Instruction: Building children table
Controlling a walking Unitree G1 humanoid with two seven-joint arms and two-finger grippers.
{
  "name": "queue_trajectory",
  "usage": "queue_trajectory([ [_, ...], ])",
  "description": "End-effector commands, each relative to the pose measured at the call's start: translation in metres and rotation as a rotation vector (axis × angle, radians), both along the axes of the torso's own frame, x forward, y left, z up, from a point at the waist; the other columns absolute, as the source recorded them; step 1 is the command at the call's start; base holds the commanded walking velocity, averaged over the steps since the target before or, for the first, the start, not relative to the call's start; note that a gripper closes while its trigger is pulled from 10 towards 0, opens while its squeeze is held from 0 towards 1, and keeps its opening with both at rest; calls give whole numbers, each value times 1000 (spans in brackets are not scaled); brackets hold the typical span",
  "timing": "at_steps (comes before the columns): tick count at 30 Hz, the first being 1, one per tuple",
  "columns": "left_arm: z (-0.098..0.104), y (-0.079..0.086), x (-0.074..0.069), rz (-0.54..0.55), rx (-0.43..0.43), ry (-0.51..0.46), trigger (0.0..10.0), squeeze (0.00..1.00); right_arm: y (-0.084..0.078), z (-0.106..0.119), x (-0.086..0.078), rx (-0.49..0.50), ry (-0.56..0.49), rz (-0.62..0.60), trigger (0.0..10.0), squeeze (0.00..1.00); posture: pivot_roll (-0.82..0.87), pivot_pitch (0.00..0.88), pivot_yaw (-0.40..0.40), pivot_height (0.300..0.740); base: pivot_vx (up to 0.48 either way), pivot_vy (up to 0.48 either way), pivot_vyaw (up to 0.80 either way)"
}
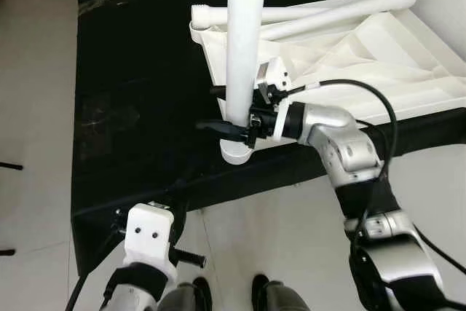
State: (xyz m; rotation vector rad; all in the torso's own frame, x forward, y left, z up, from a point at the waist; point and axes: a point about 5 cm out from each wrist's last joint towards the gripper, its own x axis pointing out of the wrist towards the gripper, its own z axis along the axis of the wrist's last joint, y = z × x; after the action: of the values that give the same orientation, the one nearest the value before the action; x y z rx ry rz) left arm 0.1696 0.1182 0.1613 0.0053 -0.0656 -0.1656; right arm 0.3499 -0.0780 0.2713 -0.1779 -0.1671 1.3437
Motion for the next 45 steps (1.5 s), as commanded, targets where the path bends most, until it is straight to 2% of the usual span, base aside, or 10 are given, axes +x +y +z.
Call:
queue_trajectory([
  [1,-4,-1,-3,0,-10,21,10000,0,7,2,3,-16,-4,55,10000,0,47,273,-29,740,0,0,0],
  [5,-3,-2,-4,-2,-13,19,10000,0,2,2,7,-60,13,110,9843,0,45,275,-30,740,0,0,0],
  [6,-3,-2,-4,-3,-14,18,10000,0,-1,1,8,-73,31,144,0,0,43,275,-29,740,0,0,0],
  [22,-5,-5,-3,-8,-30,15,10000,0,-20,-17,10,28,27,-94,0,0,-23,269,-33,740,0,0,0],
  [27,-3,-2,-2,-10,-31,11,10000,0,-44,-62,-5,81,82,-925,0,0,-42,284,-28,740,0,0,0],
  [39,-6,1,4,-5,-31,9,10000,0,7,-85,-22,62,144,-877,0,0,-39,257,-17,740,0,0,0],
  [41,-6,2,5,7,-31,5,10000,0,15,-73,-17,99,149,-810,10000,0,-37,251,-18,740,0,0,0],
  [42,-6,2,5,7,-31,5,10000,0,15,-73,-17,99,149,-810,10000,0,-37,251,-18,740,0,0,0],
  [43,-6,2,6,11,-32,3,10000,0,26,-59,-17,145,153,-653,10000,1000,-37,251,-18,740,0,0,0],
  [45,-6,2,6,11,-33,3,10000,0,29,-47,-18,174,110,-538,10000,1000,-37,249,-18,740,0,0,0],
])
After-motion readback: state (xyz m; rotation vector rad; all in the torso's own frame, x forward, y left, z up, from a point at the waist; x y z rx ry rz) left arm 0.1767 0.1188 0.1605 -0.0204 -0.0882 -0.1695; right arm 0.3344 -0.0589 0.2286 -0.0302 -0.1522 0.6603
